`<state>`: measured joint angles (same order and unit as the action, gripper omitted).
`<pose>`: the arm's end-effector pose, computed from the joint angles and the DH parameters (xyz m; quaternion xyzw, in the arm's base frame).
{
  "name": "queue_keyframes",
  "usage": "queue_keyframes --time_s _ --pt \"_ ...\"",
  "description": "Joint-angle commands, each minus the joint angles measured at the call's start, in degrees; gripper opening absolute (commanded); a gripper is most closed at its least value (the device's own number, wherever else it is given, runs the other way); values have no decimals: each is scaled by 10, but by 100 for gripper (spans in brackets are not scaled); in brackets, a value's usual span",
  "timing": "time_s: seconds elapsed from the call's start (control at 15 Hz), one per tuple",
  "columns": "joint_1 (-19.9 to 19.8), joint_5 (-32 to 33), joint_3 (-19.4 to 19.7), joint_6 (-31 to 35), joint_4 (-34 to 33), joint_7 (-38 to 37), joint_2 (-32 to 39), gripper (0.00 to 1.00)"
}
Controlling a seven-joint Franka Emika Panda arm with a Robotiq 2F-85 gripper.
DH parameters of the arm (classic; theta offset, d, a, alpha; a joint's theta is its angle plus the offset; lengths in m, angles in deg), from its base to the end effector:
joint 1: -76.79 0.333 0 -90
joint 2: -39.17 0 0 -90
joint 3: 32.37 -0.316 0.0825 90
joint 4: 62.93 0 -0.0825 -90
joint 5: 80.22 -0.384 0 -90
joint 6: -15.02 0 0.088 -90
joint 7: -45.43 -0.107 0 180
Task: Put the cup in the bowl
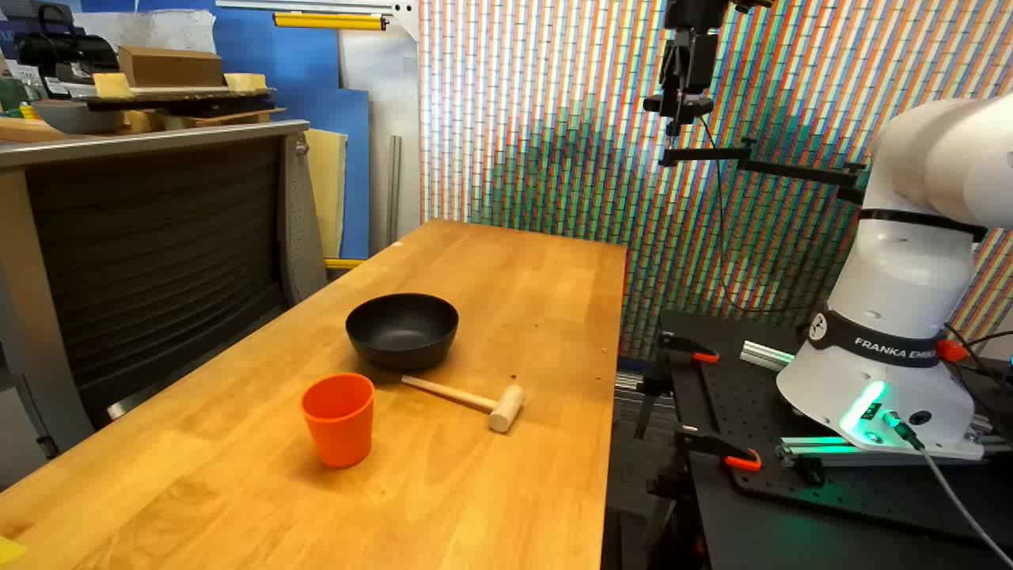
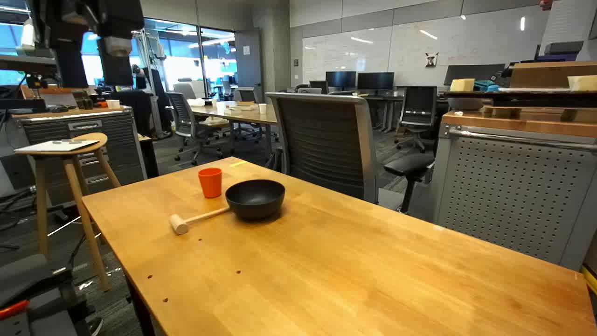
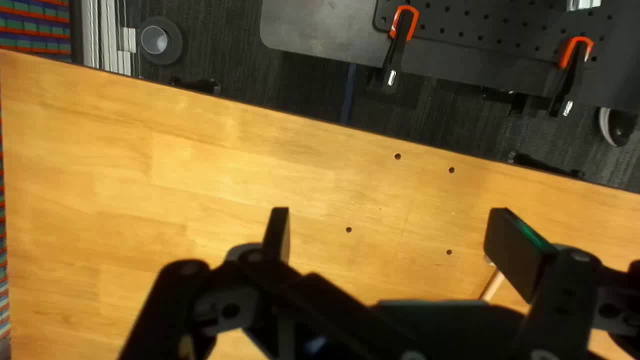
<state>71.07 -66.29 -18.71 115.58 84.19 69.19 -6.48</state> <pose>0.2892 -0.1319 0.5010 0.9945 0.0983 -0.0237 0.0280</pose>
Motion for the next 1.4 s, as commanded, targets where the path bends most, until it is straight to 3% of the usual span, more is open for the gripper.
queue_keyframes --time_s 0.0,0.13,0.33,0.73,1.07,1.33 --pt "4 2 3 -2 -2 -2 0 100" --pt "4 2 3 -2 -3 -2 -1 100" --pt "15 -24 7 43 -11 -31 60 100" --pt "90 -109 -70 190 -50 -79 246 100" --pt "126 -109 -149 232 -151 -107 416 100" --pt "141 -89 -195 219 -275 -127 549 100"
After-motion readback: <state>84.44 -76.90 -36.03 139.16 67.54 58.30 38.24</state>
